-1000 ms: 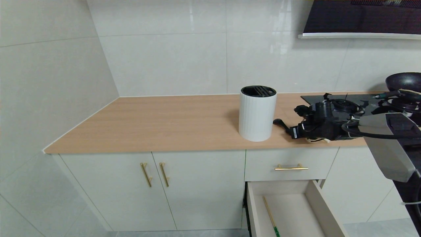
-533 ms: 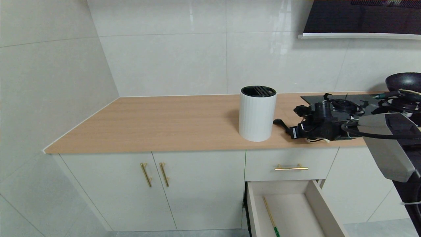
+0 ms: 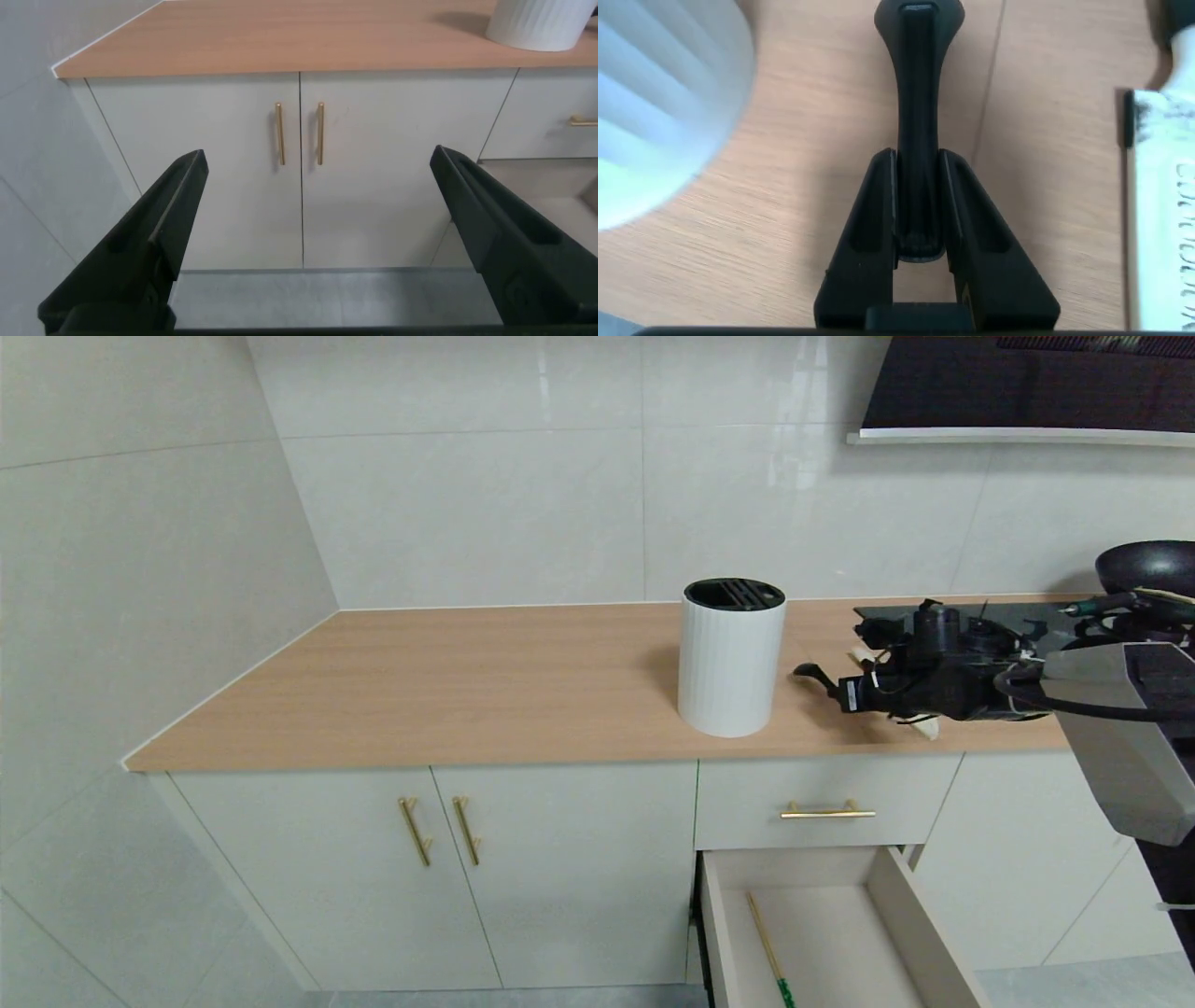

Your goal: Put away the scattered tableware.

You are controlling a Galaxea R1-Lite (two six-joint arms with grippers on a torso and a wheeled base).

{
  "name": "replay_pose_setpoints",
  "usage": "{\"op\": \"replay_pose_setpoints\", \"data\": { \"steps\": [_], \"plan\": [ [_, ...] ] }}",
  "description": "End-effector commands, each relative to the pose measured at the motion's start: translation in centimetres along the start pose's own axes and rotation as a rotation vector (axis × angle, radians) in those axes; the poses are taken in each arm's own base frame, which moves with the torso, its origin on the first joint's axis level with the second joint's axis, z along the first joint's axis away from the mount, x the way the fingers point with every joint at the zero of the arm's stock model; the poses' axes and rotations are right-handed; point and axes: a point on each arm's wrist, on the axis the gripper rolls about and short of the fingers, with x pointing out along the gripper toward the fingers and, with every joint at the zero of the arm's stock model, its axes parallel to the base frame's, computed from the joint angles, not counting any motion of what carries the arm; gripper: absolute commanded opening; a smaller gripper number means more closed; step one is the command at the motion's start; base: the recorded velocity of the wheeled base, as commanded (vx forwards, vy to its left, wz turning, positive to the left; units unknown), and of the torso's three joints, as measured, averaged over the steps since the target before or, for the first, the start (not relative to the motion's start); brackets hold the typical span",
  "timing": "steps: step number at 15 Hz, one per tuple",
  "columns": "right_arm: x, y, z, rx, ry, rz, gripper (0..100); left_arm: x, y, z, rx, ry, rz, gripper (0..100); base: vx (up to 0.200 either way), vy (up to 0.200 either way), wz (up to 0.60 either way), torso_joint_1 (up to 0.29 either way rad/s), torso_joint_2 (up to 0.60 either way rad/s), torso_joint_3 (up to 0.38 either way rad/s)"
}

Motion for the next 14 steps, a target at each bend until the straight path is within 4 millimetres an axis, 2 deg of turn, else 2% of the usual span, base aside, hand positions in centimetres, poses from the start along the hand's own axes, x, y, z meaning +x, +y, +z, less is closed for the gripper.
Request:
{"op": "replay_pose_setpoints", "data": {
  "steps": [1,2,4,6,9,11,13,14],
  "plan": [
    [-2.0,0.2,2.5,0.009,-0.060,-0.024,0,0.0,0.0,0.0,0.000,0.000,0.001,100,0.000,0.000,0.00,0.000,0.00,0.000],
    [-2.7,0.3,3.1,0.010,-0.071,-0.043,0,0.0,0.0,0.0,0.000,0.000,0.001,100,0.000,0.000,0.00,0.000,0.00,0.000],
    [-5.7,0.8,3.0,0.021,-0.019,-0.065,0,0.0,0.0,0.0,0.000,0.000,0.001,100,0.000,0.000,0.00,0.000,0.00,0.000],
    [-9.9,1.8,3.7,0.033,-0.009,-0.066,0,0.0,0.0,0.0,0.000,0.000,0.001,100,0.000,0.000,0.00,0.000,0.00,0.000],
    [-15.6,3.1,3.7,0.028,-0.031,-0.068,0,0.0,0.0,0.0,0.000,0.000,0.001,100,0.000,0.000,0.00,0.000,0.00,0.000],
    [-19.8,4.3,3.0,0.025,-0.055,-0.062,0,0.0,0.0,0.0,0.000,0.000,0.001,100,0.000,0.000,0.00,0.000,0.00,0.000],
    [-22.6,5.6,1.0,0.023,-0.044,-0.049,0,0.0,0.0,0.0,0.001,0.000,0.001,100,0.000,0.000,0.00,0.000,0.00,0.000],
    [-23.2,5.7,0.0,0.024,-0.033,-0.051,0,0.0,0.0,0.0,0.000,0.000,0.001,100,0.000,0.000,0.00,0.000,0.00,0.000]
  ]
}}
